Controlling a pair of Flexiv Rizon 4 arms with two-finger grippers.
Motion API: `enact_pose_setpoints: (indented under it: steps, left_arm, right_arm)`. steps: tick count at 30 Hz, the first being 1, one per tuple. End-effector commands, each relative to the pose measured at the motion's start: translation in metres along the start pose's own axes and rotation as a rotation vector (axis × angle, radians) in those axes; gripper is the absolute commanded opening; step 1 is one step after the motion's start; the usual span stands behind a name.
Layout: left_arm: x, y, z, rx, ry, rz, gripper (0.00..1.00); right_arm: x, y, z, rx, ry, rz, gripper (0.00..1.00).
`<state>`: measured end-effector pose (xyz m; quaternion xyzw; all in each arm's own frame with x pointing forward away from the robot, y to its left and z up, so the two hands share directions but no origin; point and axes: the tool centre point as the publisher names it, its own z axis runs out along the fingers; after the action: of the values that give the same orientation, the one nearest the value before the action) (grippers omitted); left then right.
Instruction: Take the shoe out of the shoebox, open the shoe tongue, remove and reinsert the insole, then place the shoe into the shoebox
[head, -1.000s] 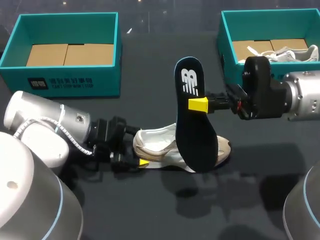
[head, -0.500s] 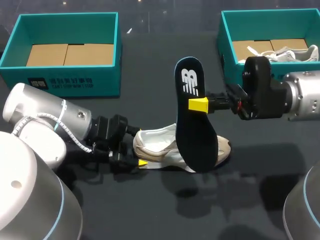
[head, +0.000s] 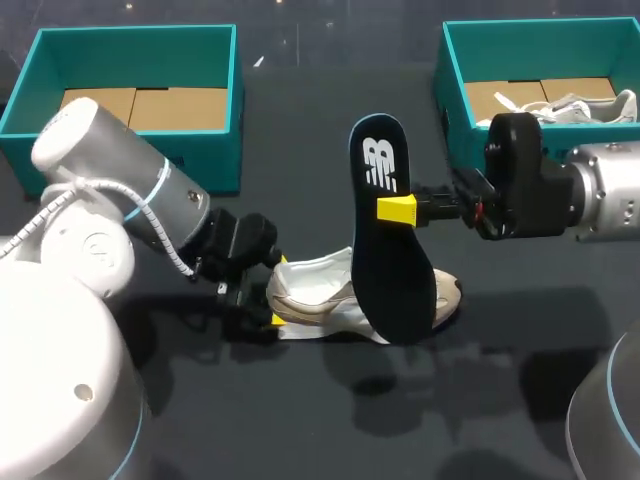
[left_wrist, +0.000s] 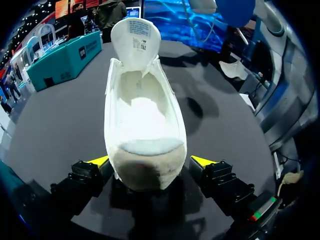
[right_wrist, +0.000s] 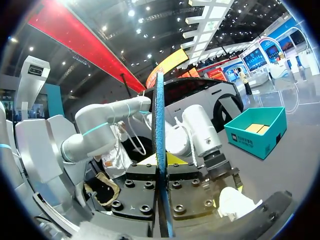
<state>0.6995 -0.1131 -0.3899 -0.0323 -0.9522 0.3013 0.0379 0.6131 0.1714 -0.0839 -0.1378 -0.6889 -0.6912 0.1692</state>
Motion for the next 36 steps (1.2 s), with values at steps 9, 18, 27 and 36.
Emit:
enact_pose_setpoints:
  steps: [9,18,27,36]
  left_arm:
    - [-0.002,-0.011,-0.004,-0.243,-0.011,-0.016,1.00]
    - [-0.006,-0.018,-0.004,-0.421,-0.058,-0.046,1.00]
    - [-0.007,-0.017,0.002,-0.476,-0.024,-0.042,1.00]
    - [-0.003,-0.018,-0.001,-0.508,-0.037,-0.043,1.00]
  right_arm:
    - [0.001,-0.001,0.001,0.000,-0.003,0.001,0.00]
    - [0.001,-0.001,0.001,0.000,-0.003,0.001,0.00]
    - [0.001,-0.001,0.001,0.000,-0.003,0.001,0.00]
    - [0.001,-0.001,0.001,0.000,-0.003,0.001,0.00]
